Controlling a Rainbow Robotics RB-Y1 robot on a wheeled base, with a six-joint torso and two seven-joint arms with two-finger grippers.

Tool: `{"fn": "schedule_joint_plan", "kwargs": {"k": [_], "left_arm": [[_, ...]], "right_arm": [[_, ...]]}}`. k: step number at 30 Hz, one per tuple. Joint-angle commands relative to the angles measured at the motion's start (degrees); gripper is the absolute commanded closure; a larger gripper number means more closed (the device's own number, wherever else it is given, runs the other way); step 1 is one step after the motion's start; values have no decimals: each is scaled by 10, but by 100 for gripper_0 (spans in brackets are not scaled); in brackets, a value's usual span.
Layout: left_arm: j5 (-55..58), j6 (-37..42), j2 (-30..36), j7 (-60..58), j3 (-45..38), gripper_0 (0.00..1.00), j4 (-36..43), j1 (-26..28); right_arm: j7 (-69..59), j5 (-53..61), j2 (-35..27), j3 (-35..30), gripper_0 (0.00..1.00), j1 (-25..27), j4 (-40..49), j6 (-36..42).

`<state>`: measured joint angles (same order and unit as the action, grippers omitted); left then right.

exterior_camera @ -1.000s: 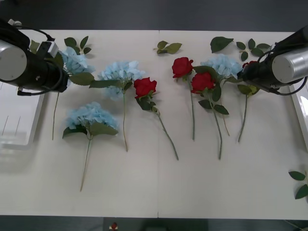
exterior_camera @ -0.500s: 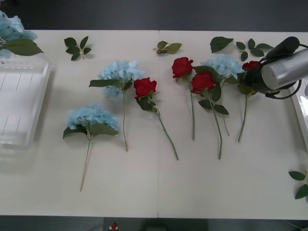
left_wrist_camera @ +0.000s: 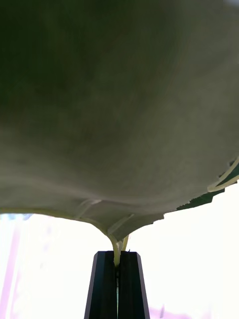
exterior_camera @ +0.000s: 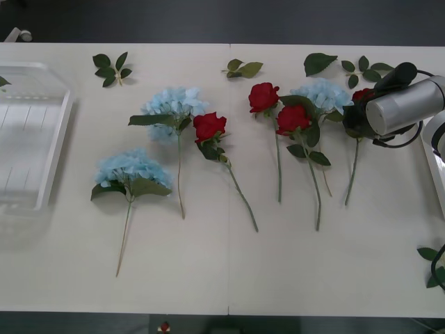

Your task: Put the red flowers into the right box and the blue flowers into the left box

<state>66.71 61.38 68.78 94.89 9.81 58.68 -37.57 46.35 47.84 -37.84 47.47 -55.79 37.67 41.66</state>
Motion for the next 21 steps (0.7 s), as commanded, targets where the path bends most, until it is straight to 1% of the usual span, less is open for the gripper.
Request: {"fn": "schedule_joint_plan", "kwargs": {"k": [1, 6, 12, 15, 16, 17, 18, 19, 20, 21], "left_arm": [[5, -21, 28, 39, 0, 100, 0, 1], [7, -71, 22, 39, 1, 100, 26, 48], [-2, -79, 9, 40, 1, 100, 23, 58], [-2, -69, 9, 42, 0, 100, 23, 58], [-1, -63, 9, 42, 1, 99, 24, 58], [-1, -60, 8, 43, 1, 95, 25, 58], [0, -56, 9, 44, 0, 73, 25, 58], [2, -54, 9, 44, 1, 45, 25, 58], [3, -53, 9, 45, 1, 20, 25, 58], [4, -52, 9, 45, 0, 0, 25, 58]], "right_arm": [[-14, 6, 1, -5, 100, -17, 1, -8], [-14, 6, 1, -6, 100, -17, 1, -11], [-13, 8, 1, -5, 100, -17, 2, -10], [-12, 9, -4, -5, 100, -17, 10, -10], [-9, 11, -8, -5, 100, -17, 17, -5], [-8, 11, -11, -5, 100, -17, 22, -2], [-6, 13, -21, -5, 100, -17, 36, 10], [-2, 14, -29, -5, 100, -17, 50, 20], [1, 16, -37, -5, 100, -17, 63, 31], [2, 17, -47, -5, 100, -17, 78, 42]]}}
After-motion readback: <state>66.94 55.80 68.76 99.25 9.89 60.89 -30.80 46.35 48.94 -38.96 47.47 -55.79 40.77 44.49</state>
